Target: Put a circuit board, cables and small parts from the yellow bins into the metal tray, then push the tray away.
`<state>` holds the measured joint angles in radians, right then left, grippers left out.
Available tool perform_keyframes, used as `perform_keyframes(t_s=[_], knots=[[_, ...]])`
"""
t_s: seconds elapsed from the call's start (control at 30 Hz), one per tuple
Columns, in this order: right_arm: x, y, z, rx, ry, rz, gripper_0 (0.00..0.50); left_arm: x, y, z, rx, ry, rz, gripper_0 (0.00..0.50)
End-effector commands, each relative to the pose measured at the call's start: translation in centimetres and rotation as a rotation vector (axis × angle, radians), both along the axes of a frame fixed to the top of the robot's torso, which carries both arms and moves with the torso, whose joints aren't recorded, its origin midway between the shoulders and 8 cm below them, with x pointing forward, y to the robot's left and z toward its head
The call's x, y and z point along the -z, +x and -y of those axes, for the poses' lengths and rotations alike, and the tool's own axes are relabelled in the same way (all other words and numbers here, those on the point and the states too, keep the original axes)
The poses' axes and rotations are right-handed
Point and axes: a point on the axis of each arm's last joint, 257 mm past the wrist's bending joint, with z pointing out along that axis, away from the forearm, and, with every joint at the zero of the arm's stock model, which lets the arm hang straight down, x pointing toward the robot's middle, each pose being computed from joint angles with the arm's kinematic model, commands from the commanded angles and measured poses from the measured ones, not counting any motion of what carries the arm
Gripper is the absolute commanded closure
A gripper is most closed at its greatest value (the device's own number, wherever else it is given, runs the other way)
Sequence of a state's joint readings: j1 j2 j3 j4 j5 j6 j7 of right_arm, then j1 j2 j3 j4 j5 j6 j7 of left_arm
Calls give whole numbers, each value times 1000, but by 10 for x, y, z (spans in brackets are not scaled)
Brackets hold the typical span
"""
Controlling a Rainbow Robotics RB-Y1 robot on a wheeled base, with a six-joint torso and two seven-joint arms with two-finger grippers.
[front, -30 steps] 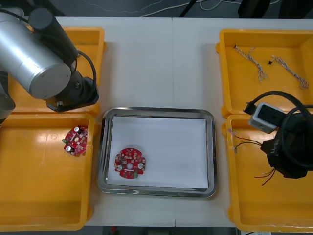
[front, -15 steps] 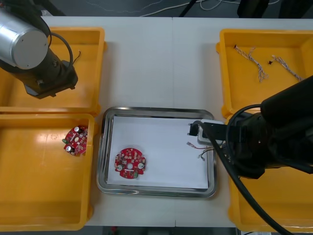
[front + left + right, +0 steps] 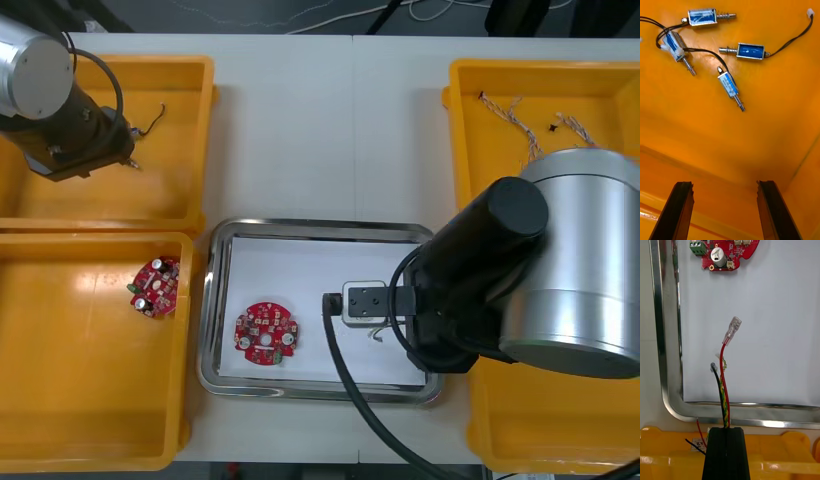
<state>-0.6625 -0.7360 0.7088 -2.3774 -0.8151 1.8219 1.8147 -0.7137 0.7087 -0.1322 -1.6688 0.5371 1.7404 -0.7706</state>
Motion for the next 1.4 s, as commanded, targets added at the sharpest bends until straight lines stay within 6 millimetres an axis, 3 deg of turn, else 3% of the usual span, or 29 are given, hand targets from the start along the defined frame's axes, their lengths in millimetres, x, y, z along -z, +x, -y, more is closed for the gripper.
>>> perform_keyframes(t_s=[0.03, 0.33, 0.77, 1.1, 1.13, 1.17, 1.2, 1.23, 1.27, 1.37, 1.4], knots=[[6, 4, -36, -107, -11, 30, 500, -49, 16, -27, 37, 58, 86, 0], [38, 3, -68, -146, 20, 8, 500, -53, 25, -45, 89, 83, 99, 0], [77, 12, -51, -106, -48, -28, 500, -53, 38, -73, 161, 132, 109, 0], [88, 18, -62, -99, -27, -7, 500, -44, 52, -98, 95, 69, 148, 0], [87, 18, -63, -95, -26, -6, 469, -42, 54, -102, 80, 54, 153, 0], [87, 18, -63, -93, -23, -7, 388, -41, 55, -106, 65, 38, 156, 0], [87, 18, -64, -94, -22, -7, 341, -41, 56, -107, 60, 32, 160, 0], [87, 17, -65, -93, -21, -7, 245, -40, 57, -110, 45, 19, 163, 0], [86, 18, -65, -89, -20, -4, 181, -39, 58, -113, 31, 2, 164, 0], [85, 20, -63, -78, -26, 3, 76, -37, 60, -118, -2, -25, 173, 0], [84, 20, -62, -77, -28, 4, 69, -37, 61, -119, -12, -30, 176, 0]])
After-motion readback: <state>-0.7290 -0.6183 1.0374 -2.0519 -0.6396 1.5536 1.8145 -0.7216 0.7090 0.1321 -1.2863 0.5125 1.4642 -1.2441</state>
